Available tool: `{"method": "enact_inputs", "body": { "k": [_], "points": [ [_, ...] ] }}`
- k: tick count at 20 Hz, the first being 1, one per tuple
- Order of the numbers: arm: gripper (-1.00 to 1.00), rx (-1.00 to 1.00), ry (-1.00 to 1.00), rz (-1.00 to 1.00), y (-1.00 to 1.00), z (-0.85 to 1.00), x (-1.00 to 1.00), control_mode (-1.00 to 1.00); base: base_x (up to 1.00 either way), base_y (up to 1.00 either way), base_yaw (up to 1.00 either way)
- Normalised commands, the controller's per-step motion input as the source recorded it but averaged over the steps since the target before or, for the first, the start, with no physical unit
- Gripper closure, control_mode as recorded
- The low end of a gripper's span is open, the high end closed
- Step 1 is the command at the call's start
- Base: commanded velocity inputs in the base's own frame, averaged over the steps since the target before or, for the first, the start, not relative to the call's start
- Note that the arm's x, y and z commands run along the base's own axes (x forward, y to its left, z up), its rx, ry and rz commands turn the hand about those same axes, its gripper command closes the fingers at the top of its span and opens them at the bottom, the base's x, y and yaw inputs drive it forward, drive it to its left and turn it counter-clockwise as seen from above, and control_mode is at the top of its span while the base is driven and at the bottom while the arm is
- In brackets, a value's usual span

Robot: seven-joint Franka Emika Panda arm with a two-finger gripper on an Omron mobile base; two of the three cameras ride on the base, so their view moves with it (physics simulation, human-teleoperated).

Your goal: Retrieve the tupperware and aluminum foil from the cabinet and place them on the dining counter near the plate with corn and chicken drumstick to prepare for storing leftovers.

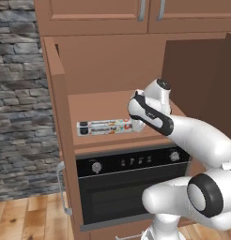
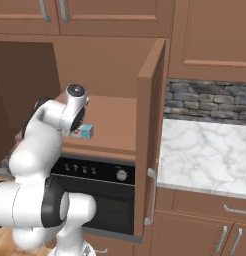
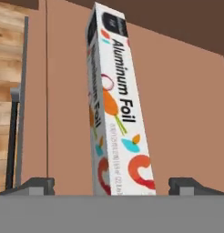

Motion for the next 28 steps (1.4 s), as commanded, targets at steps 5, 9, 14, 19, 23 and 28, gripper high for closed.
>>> {"method": "enact_inputs", "body": {
  "k": [5, 9, 14, 19, 23, 28],
  "points": [
    [-1.0, -0.16, 0.0, 0.25, 0.05, -0.18, 0.3, -1.0, 0.0, 0.0, 0.0],
    [-1.0, -0.1, 0.03, 0.22, 0.04, -0.24, 0.41, -1.0, 0.0, 0.0, 0.0],
    [-1.0, -0.07, 0.02, 0.19, 0.06, -0.24, 0.46, -1.0, 0.0, 0.0, 0.0],
    [-1.0, -0.09, 0.0, 0.13, 0.12, -0.36, 0.33, -1.0, 0.0, 0.0, 0.0],
    [-1.0, -0.13, -0.02, 0.03, 0.1, -0.47, 0.0, -1.0, 0.0, 0.0, 0.0],
    [-1.0, -0.08, -0.09, 0.0, 0.01, -0.54, 0.0, -1.0, 0.0, 0.0, 0.0]
  ]
}}
